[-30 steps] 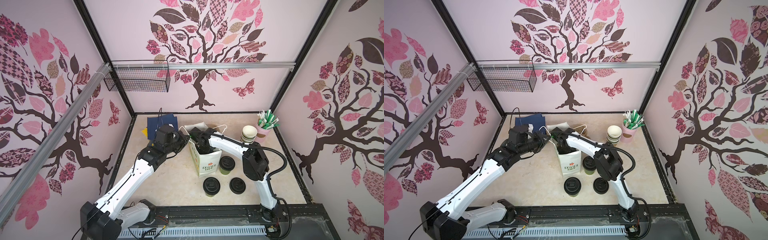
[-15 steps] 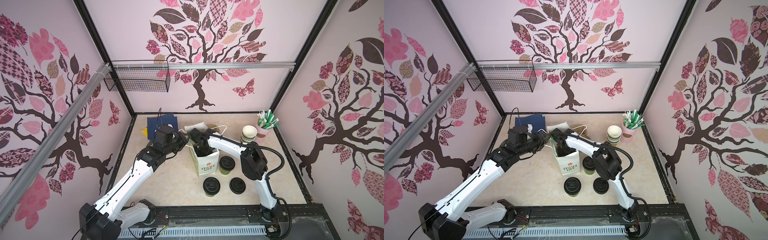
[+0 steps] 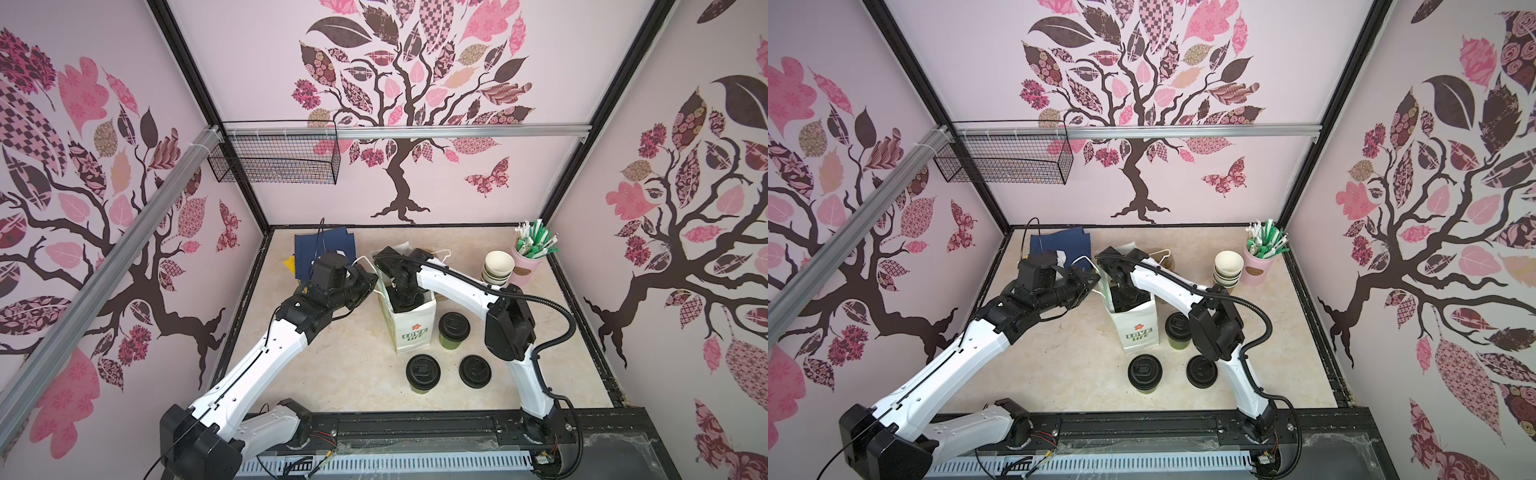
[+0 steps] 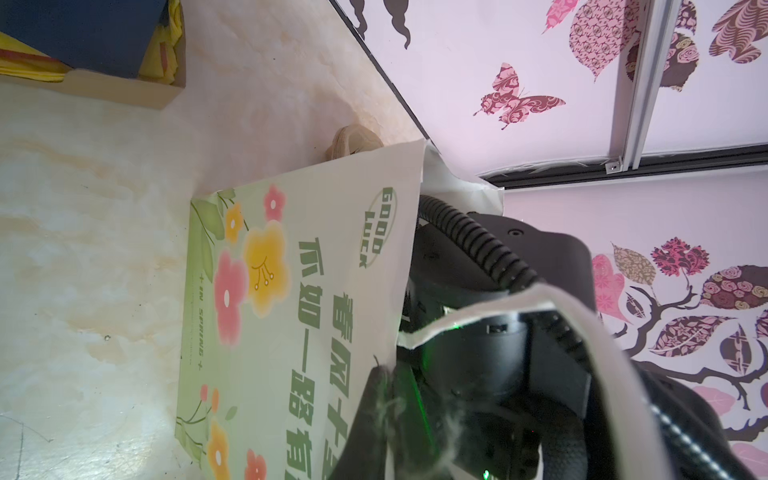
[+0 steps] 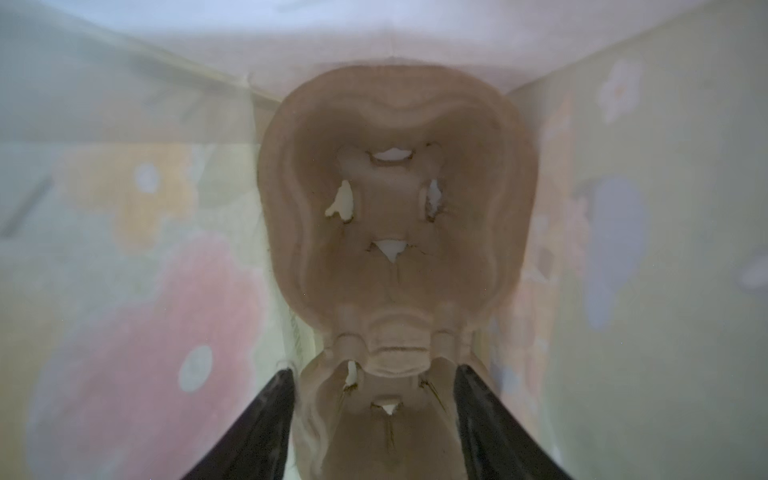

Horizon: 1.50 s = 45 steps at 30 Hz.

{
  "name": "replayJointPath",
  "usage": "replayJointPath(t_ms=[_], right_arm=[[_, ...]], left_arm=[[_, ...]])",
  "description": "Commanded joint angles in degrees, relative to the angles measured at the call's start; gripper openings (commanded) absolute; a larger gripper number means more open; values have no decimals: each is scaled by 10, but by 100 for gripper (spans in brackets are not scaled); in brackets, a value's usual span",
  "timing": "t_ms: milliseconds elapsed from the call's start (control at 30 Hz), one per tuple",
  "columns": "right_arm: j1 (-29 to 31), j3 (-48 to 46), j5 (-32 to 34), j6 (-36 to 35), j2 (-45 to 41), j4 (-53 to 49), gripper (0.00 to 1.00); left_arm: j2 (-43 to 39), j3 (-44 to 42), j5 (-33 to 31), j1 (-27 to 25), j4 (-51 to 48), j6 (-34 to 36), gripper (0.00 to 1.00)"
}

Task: Pack the takeout coffee
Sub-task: 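Open the right gripper to release the carrier at the bag bottom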

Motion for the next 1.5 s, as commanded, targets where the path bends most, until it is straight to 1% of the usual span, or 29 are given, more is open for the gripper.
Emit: replayJointPath(t_ms=[0,400,700,1033,1200,1333,1467], right_arm=[[0,23,16,11,-49,-27,69],[4,23,37,6,-64,-26,83],[10,56,59,3,-69,-37,88],[12,86,66,-6,-86,-40,88],[17,106,72,-12,-85,-46,85],[17,93,72,-11,-86,-45,84],[17,68,75,5,-88,-45,76]], left_arm=[[4,-19,2,2,-4,10,5],[6,-16,3,1,-5,13,0],[7,-13,4,2,-9,16,0],[7,-12,5,2,-11,17,0],[6,-13,4,1,-13,18,0],[4,-13,-4,1,-16,16,0],[-7,-15,-23,2,-28,10,0]])
